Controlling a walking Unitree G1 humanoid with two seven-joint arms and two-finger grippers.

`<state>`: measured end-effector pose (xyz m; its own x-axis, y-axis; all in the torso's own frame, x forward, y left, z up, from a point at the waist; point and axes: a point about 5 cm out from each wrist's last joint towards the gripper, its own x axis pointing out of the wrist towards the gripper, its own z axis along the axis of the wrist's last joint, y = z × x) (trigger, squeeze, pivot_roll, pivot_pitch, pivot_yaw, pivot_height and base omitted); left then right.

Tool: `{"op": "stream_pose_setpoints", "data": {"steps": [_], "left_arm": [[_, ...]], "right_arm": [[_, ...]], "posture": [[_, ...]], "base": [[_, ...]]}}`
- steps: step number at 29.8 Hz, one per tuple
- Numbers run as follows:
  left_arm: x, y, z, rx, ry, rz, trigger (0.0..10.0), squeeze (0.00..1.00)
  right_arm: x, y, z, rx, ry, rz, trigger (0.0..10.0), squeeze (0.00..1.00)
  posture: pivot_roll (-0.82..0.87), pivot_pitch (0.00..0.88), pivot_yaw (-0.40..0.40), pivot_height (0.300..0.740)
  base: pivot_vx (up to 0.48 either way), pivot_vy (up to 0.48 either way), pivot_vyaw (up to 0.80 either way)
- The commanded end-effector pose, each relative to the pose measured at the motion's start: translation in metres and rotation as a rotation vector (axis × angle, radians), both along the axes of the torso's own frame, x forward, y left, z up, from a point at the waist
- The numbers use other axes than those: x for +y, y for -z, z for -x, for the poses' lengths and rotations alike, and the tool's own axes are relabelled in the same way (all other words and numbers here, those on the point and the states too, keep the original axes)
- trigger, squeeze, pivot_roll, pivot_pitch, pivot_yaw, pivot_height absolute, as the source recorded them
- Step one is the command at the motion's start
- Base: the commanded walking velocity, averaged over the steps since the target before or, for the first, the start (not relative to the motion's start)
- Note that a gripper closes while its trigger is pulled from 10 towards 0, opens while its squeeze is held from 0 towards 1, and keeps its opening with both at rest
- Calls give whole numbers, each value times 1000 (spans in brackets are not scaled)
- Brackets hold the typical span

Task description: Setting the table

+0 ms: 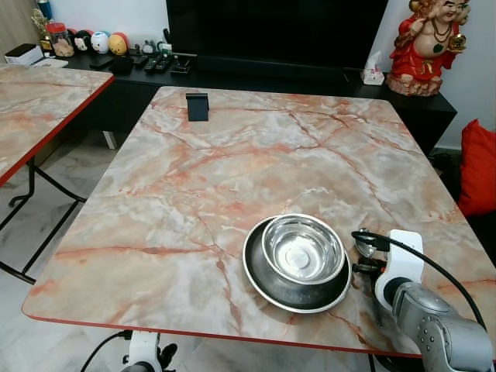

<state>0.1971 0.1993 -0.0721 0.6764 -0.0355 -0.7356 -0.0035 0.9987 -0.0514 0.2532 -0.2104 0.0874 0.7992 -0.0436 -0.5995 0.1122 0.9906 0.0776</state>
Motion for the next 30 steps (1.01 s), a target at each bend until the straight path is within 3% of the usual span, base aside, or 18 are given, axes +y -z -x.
{"op": "stream_pose_setpoints", "data": {"steps": [1,30], "left_arm": [[0,2,3,25,-1,6,10000,0],[-1,3,5,34,-1,11,10000,0]], "right_arm": [[4,-5,-3,-22,-22,-2,10000,0],[4,2,-1,6,-10,9,10000,0]], "posture": [[-34,0,-74,727],[-30,0,-74,727]], "base": [[0,0,0],[0,0,0]]}}
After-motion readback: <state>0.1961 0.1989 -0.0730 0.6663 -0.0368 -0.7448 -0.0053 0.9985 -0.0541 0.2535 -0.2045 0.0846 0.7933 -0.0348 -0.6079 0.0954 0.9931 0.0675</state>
